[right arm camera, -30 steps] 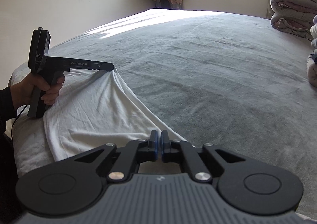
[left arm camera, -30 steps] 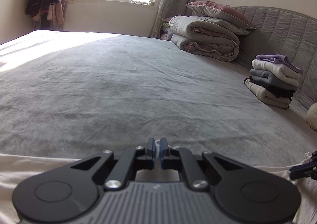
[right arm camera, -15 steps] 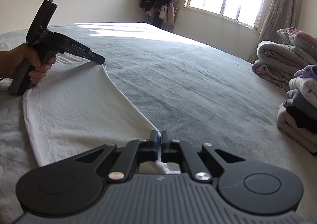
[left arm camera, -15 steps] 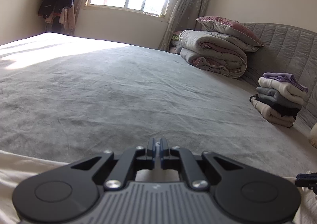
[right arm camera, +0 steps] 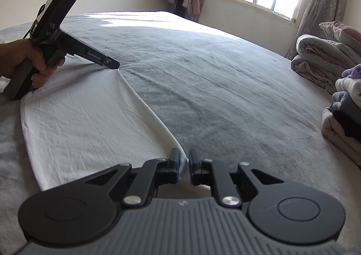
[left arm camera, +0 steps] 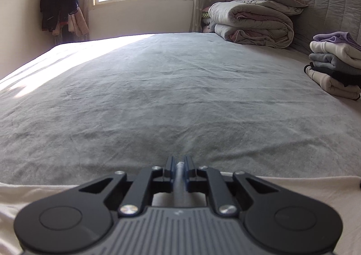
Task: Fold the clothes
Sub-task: 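Pull the trousers with both tools and open both tools, then grasp the white trouser fabric with the right tool and lift it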
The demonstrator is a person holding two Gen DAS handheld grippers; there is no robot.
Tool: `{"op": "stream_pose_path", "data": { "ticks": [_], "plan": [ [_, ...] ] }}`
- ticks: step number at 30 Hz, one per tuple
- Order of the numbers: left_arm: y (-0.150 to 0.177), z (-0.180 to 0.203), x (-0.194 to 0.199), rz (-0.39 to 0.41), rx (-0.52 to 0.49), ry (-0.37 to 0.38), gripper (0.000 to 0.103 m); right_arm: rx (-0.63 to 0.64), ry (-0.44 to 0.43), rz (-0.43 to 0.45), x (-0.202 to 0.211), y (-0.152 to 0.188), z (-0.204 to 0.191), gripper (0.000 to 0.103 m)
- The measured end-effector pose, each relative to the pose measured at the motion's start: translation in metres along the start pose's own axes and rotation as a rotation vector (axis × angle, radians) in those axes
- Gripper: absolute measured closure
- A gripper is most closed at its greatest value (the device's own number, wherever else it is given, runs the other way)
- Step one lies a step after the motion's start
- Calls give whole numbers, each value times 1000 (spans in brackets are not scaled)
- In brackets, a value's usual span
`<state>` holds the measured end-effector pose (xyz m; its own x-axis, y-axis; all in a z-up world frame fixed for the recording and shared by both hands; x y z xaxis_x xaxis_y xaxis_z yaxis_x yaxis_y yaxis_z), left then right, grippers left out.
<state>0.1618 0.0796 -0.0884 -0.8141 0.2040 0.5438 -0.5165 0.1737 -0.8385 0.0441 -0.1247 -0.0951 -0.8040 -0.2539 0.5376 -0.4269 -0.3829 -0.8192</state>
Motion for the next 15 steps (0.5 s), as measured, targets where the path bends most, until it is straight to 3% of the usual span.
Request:
{"op": "stream_pose_path", "data": {
  "ticks": [2, 4, 15],
  "plan": [
    [-5, 1, 3, -14, -1, -17, 67, 0, 11, -7, 8, -6, 7, 80],
    [-13, 5, 8, -30, 12, -6, 66, -28, 29, -5, 19, -12, 20, 64],
    [-41, 64, 54, -119, 15, 84, 65, -143, 102, -51, 82, -8, 80, 63]
  ]
}}
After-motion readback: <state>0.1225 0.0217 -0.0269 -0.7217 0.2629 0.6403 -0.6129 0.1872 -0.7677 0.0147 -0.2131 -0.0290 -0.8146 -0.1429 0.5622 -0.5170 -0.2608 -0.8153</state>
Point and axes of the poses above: each gripper's, at about its wrist camera, not at the fingertips, and x roughly against the way its jaws point, z to its right, y to its underside, the point moved 8 cm from there along -x, roughly the way its jaws point, and after that the axes turned 2 degrees about z, right-handed, at the moved point
